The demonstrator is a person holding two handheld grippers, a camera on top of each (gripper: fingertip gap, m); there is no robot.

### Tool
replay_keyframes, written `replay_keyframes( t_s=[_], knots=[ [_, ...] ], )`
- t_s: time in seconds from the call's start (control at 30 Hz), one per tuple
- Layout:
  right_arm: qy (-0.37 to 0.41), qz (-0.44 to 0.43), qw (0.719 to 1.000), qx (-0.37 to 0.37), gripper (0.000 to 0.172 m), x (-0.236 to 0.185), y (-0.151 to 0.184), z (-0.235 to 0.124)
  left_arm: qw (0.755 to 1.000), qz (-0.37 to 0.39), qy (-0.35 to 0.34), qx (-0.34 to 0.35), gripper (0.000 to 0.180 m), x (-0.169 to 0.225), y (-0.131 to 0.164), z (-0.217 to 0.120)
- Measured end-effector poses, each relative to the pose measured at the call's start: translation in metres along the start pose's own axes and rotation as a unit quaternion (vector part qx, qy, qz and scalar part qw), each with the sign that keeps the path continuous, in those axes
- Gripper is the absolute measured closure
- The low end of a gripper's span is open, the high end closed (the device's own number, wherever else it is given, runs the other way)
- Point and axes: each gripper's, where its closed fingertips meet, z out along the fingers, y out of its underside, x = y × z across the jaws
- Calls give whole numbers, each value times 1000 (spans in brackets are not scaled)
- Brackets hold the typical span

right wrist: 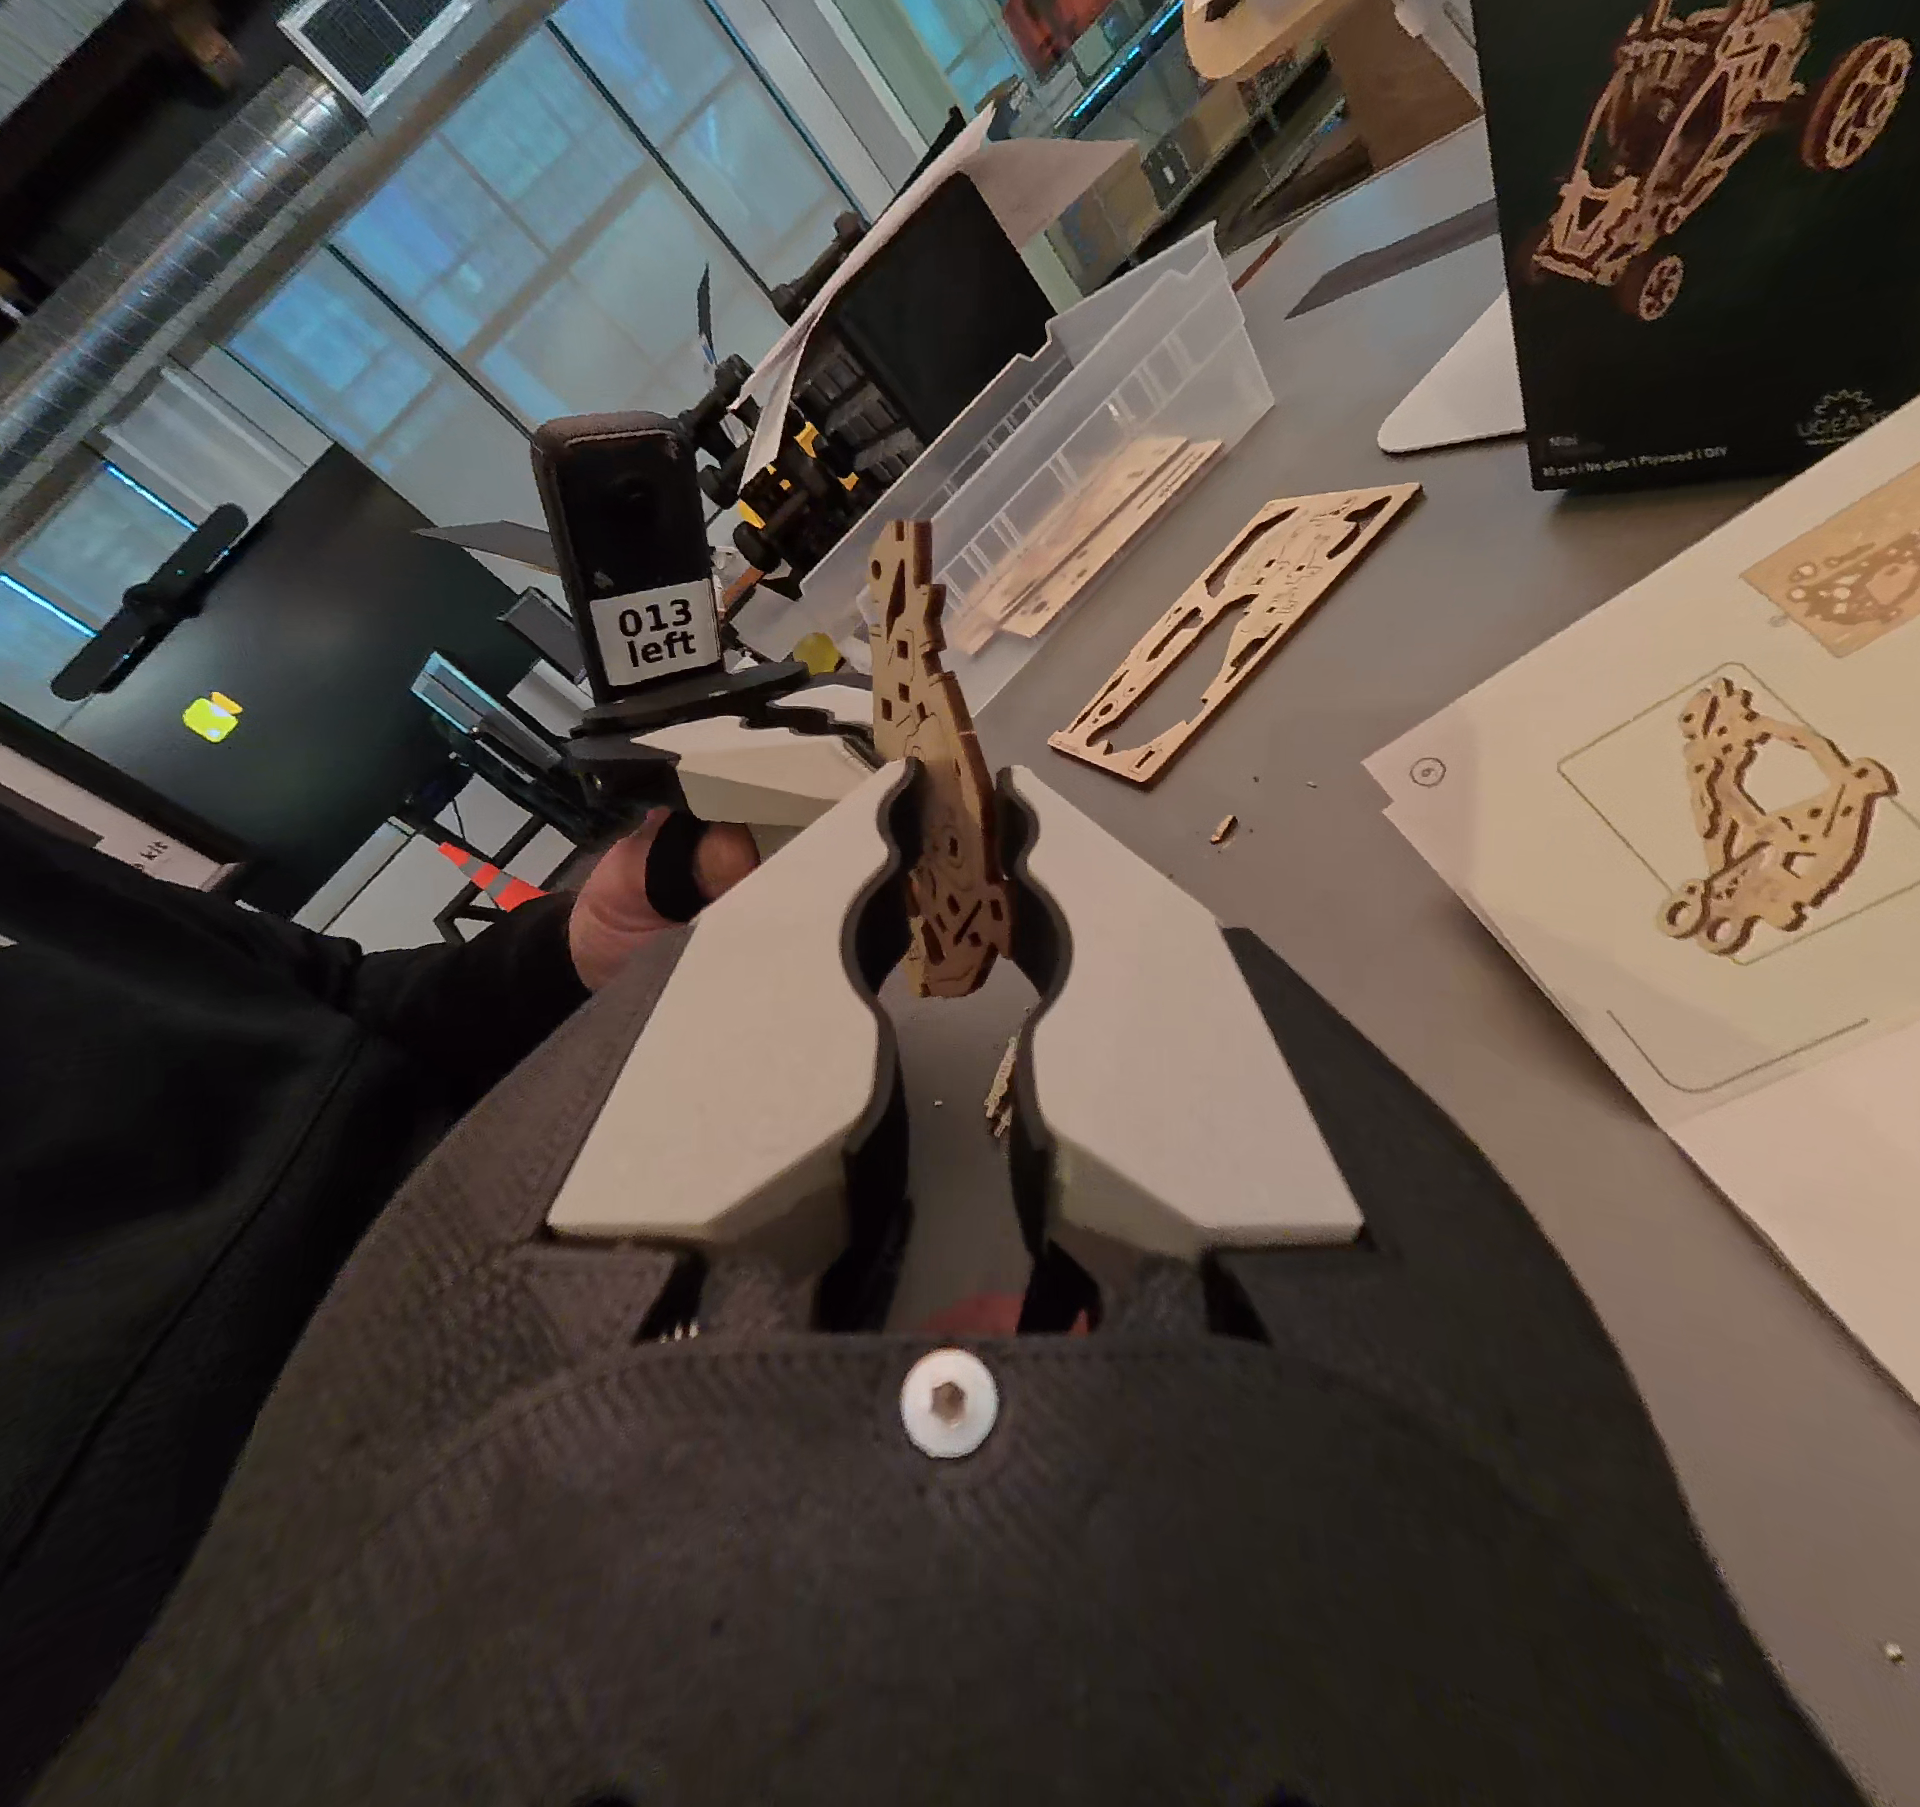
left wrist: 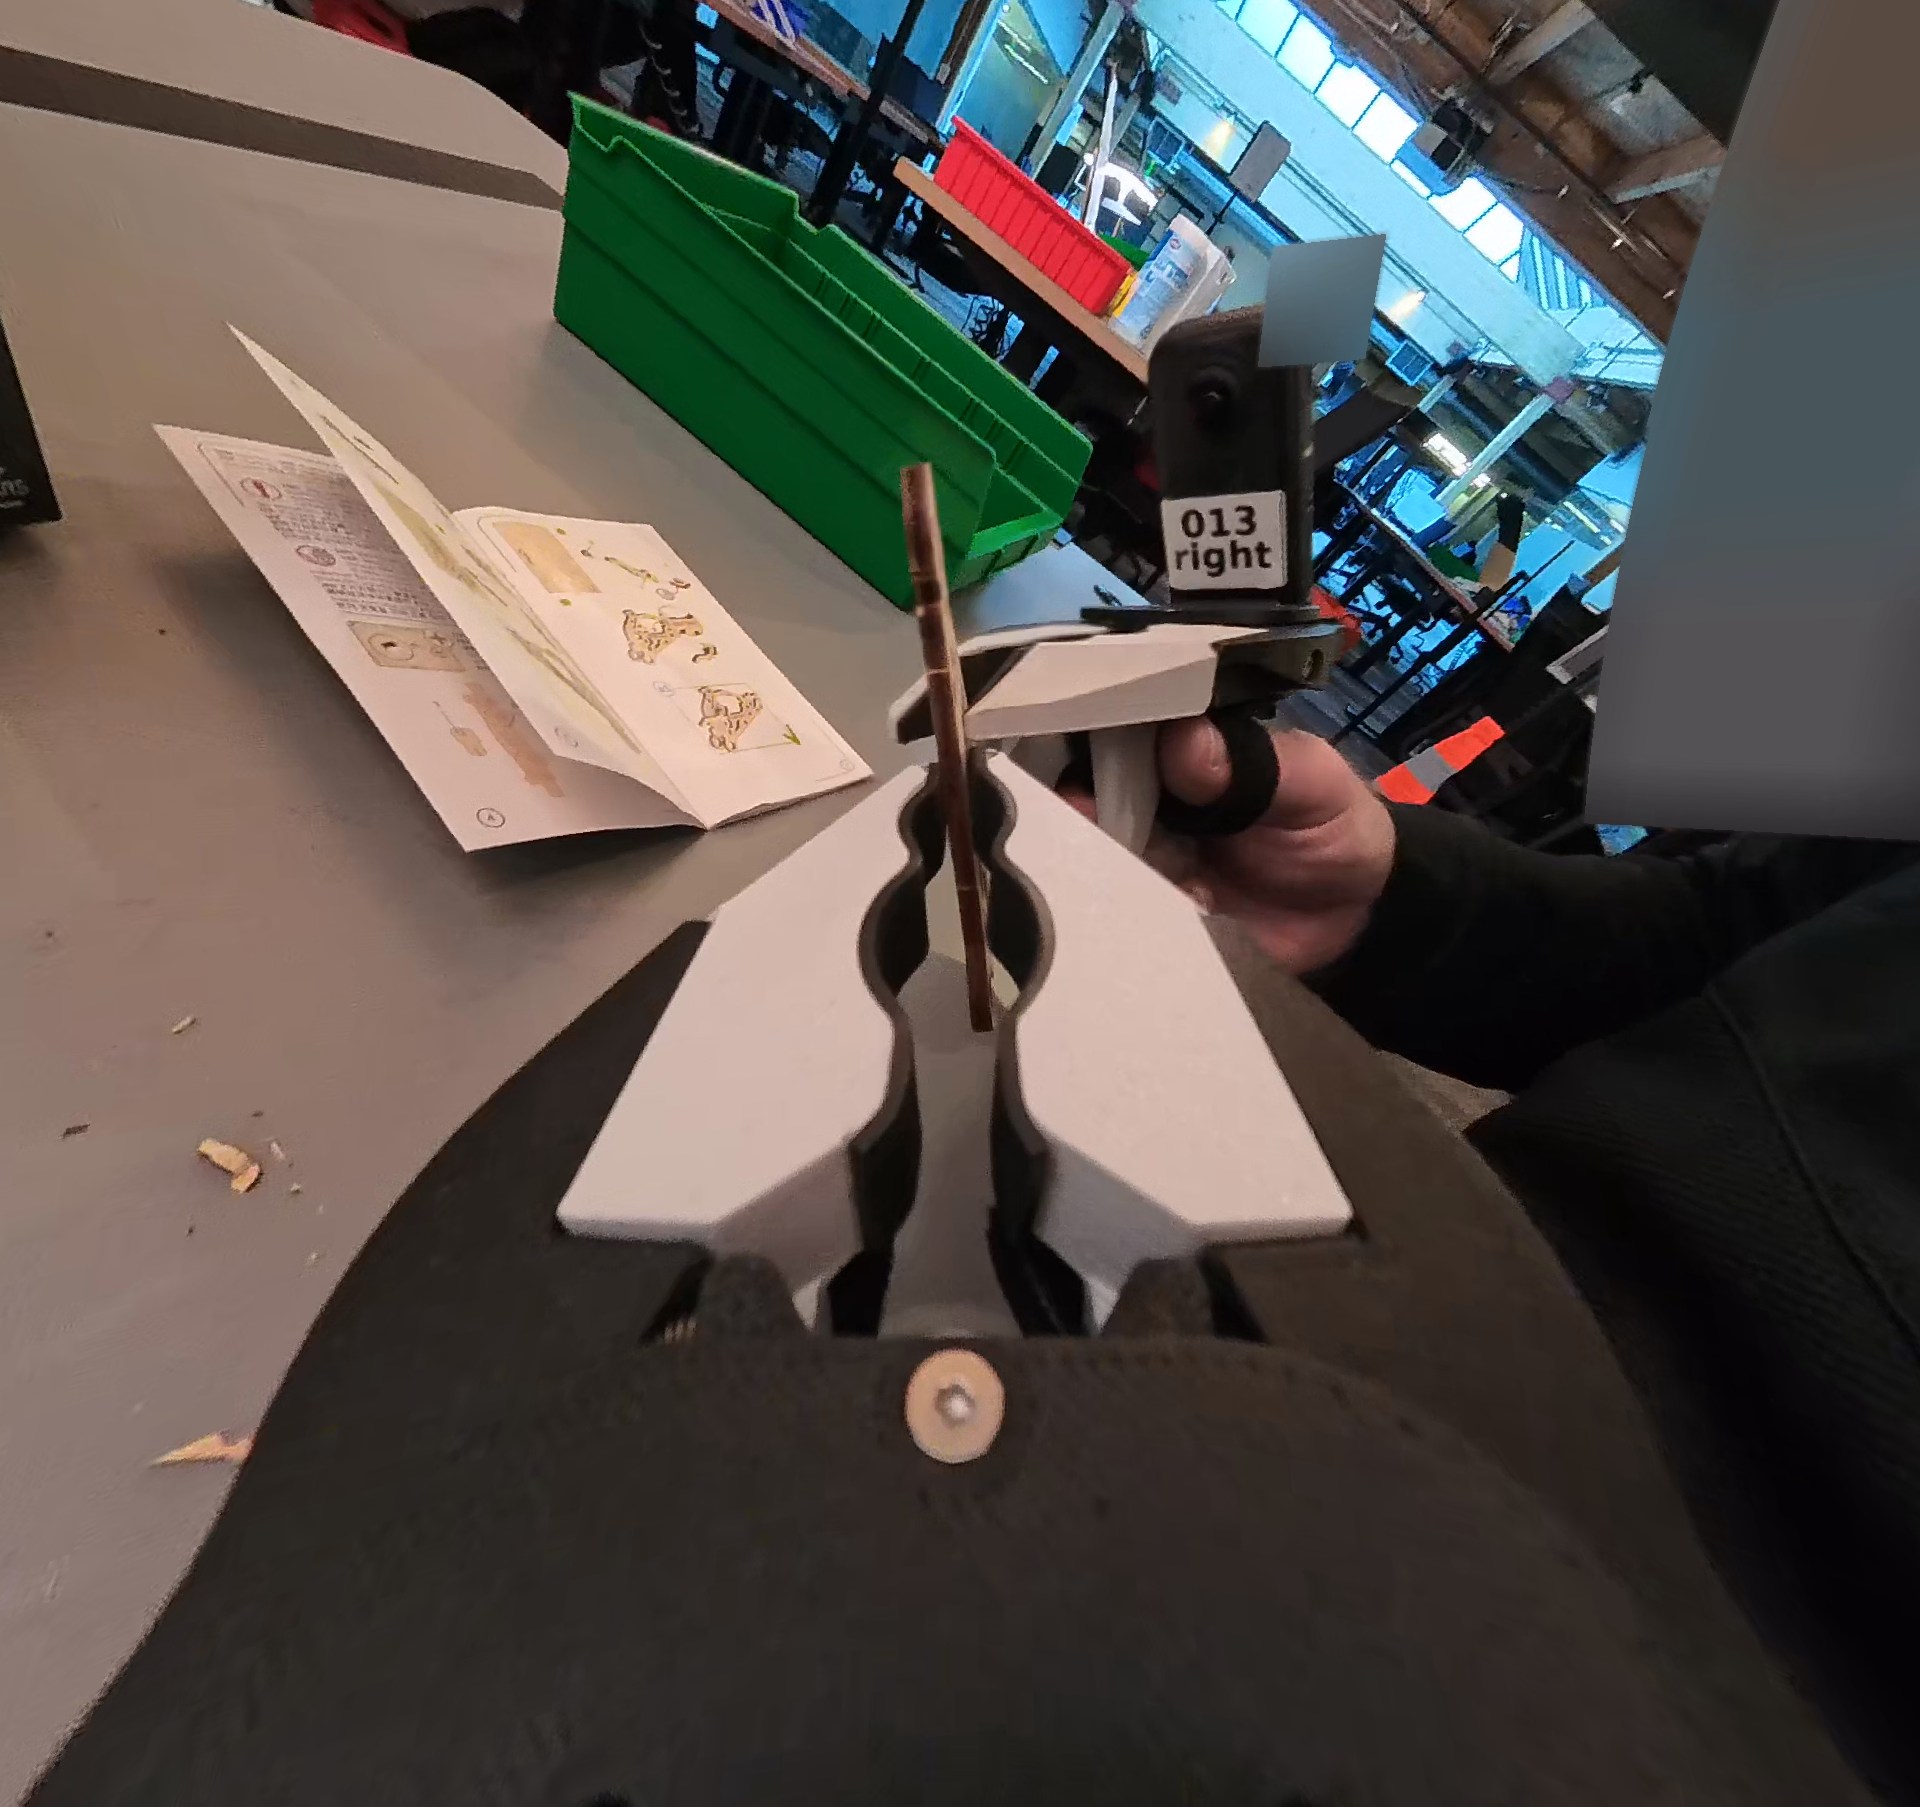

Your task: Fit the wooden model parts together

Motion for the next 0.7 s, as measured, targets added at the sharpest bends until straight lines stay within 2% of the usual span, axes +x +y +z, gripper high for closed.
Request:
replay_keyframes(
  t_s=[0.13,0.2,0.27,0.47,0.57,0.63,0.7],
  knots=[
    [4,-12,1000,-11,162,0,2,-2,1000,10,4,4,176,-1,2,2],
    [-17,-13,1000,-12,170,-6,3,-3,1000,23,2,-3,164,-3,3,3],
    [-23,-11,1000,-13,171,-7,3,-4,999,2,33,-12,171,1,3,2],
    [-26,11,999,-26,164,-3,6,-7,999,-9,47,-20,179,4,7,-2],
    [-3,-20,999,-48,155,1,5,-19,998,-45,37,-1,179,-6,0,-14],
    [51,-86,990,-100,150,12,14,-31,999,-48,12,-1,179,-17,-3,-27],
    [95,-159,967,-174,152,21,32,-41,999,-39,-14,-12,179,-24,0,-38]
  ],
)
